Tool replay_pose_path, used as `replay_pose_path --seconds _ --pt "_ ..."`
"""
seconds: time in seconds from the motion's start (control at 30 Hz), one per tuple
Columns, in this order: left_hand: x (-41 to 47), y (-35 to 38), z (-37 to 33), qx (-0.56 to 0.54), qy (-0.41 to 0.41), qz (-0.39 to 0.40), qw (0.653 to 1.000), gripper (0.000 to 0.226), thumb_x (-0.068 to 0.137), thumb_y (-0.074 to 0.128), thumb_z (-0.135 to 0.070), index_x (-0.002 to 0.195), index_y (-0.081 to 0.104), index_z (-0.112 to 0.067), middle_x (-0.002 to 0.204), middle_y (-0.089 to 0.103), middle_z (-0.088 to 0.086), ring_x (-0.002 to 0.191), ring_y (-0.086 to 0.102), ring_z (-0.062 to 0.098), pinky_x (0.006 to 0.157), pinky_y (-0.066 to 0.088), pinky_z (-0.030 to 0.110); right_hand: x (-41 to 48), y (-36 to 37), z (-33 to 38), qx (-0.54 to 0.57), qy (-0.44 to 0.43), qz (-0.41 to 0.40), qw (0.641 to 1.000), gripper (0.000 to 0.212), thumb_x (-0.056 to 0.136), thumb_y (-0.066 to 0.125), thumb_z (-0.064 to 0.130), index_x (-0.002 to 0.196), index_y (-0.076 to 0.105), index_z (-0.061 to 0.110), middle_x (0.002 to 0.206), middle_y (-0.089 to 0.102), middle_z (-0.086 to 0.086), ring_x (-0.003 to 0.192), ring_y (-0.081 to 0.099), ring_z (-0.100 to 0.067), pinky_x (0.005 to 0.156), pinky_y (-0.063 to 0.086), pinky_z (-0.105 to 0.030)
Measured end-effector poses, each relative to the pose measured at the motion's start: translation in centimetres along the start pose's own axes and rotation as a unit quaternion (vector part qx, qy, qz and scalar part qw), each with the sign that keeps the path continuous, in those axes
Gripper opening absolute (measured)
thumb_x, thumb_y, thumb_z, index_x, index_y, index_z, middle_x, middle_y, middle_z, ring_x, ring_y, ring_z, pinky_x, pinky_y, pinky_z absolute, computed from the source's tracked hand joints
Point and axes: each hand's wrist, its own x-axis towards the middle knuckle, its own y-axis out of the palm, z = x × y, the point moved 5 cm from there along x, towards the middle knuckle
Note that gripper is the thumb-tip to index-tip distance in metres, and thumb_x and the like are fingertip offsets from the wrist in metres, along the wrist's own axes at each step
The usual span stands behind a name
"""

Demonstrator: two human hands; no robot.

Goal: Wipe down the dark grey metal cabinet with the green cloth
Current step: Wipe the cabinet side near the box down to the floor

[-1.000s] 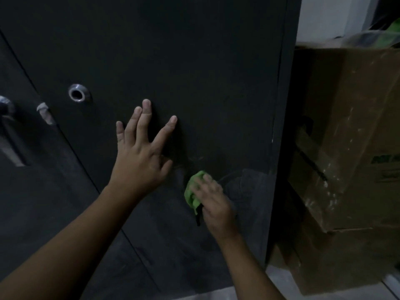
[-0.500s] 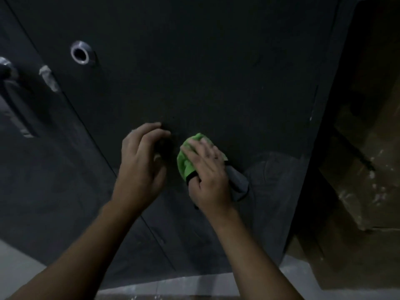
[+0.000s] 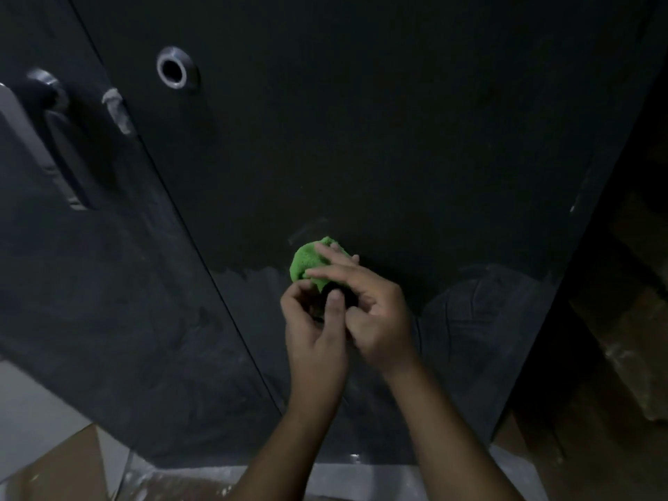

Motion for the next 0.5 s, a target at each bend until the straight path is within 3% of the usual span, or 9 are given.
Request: replay_pose_path --seconds 0.07,0.1,0.17,0.27,0.37,0.5 --pt "0.5 0.8 0.3 0.021 0.023 -0.033 0.999 0.032 0.093 0.066 -0.031 0.113 0.042 -0.028 0.115 0.056 0.003 0.1 0.061 0.009 0.079 0.054 0.025 0.1 -0.9 1.1 0.068 0.021 0.017 0.997 0.059 0.069 0.041 -0.013 0.114 0.071 0.012 0.143 0.057 -0.01 0.14 0.047 -0.015 0.115 0.039 -0.033" --pt "0.8 1.1 0.5 0.047 0.043 -0.053 0.997 0.039 0.089 0.069 -0.039 0.112 0.039 -0.028 0.115 0.051 0.001 0.103 0.058 0.014 0.082 0.054 0.031 0.3 -1.4 1.7 0.04 0.014 0.006 0.999 0.057 0.073 0.042 -0.012 0.114 0.071 0.012 0.142 0.058 -0.01 0.137 0.05 -0.013 0.111 0.044 -0.032" --pt "1.7 1.4 0.4 0.102 0.083 -0.1 0.986 0.045 0.085 0.068 -0.042 0.111 0.036 -0.022 0.109 0.042 -0.004 0.103 0.048 0.018 0.088 0.049 0.04 0.8 -2.9 3.0 -0.125 -0.055 -0.05 0.989 0.049 0.082 0.045 -0.006 0.119 0.071 0.014 0.136 0.063 -0.007 0.131 0.055 -0.007 0.107 0.046 -0.032" --pt "3.2 0.9 -1.5 0.147 0.164 -0.149 0.964 0.043 0.085 0.066 -0.026 0.113 0.041 -0.006 0.108 0.037 0.0 0.102 0.04 0.017 0.092 0.042 0.039 0.6 -4.4 4.4 -0.385 -0.159 -0.156 0.896 0.045 0.088 0.053 0.009 0.128 0.065 0.023 0.132 0.066 0.005 0.13 0.057 -0.009 0.118 0.025 -0.054" --pt "5.5 -2.0 -3.7 0.157 0.259 -0.199 0.932 0.043 0.086 0.067 -0.016 0.116 0.045 0.004 0.11 0.039 0.007 0.104 0.044 0.024 0.095 0.04 0.03 0.0 -5.0 3.8 -0.489 -0.125 -0.225 0.833 0.053 0.089 0.062 0.016 0.139 0.054 0.03 0.151 0.05 -0.001 0.15 0.03 -0.028 0.118 0.001 -0.069" --pt "8.2 -4.3 -6.3 0.181 0.314 -0.259 0.895 0.044 0.088 0.067 -0.015 0.121 0.047 0.007 0.113 0.041 0.003 0.106 0.042 0.015 0.095 0.036 0.023 0.3 -5.9 1.3 -0.485 -0.064 -0.183 0.853 0.064 0.094 0.063 0.031 0.152 0.037 0.039 0.166 0.008 -0.015 0.155 -0.005 -0.026 0.12 0.0 -0.067"
